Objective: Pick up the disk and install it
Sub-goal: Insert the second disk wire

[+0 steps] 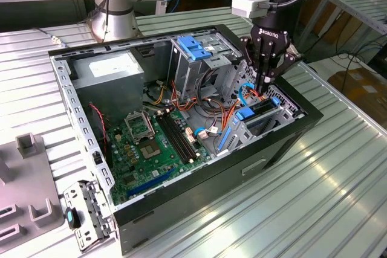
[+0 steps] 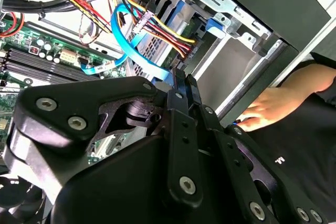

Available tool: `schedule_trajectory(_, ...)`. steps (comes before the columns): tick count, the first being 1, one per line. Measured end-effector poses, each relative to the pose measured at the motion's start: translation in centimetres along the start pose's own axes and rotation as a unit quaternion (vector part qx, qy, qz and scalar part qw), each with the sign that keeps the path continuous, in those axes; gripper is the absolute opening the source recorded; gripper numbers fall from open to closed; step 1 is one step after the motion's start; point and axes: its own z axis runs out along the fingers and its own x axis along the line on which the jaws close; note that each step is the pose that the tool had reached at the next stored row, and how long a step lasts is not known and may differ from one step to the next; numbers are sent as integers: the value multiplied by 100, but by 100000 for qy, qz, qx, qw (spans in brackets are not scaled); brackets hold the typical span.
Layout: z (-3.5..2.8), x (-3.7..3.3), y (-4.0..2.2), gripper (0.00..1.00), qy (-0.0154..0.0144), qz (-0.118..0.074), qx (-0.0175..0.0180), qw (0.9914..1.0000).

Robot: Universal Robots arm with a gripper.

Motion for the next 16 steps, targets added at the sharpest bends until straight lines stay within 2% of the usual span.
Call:
schedule_trajectory(10, -1, 1, 0, 16, -49, -6, 4, 100000)
schedule_trajectory(11, -1, 1, 1, 16, -475, -3, 14, 99999)
schedule_trajectory(12, -1, 1, 5, 16, -1232, 11, 48, 99992)
schedule_trajectory(13, -1, 0, 12, 16, -2046, 21, 82, 99979)
schedule_trajectory(16, 1, 2, 22, 16, -4787, 64, 166, 99885)
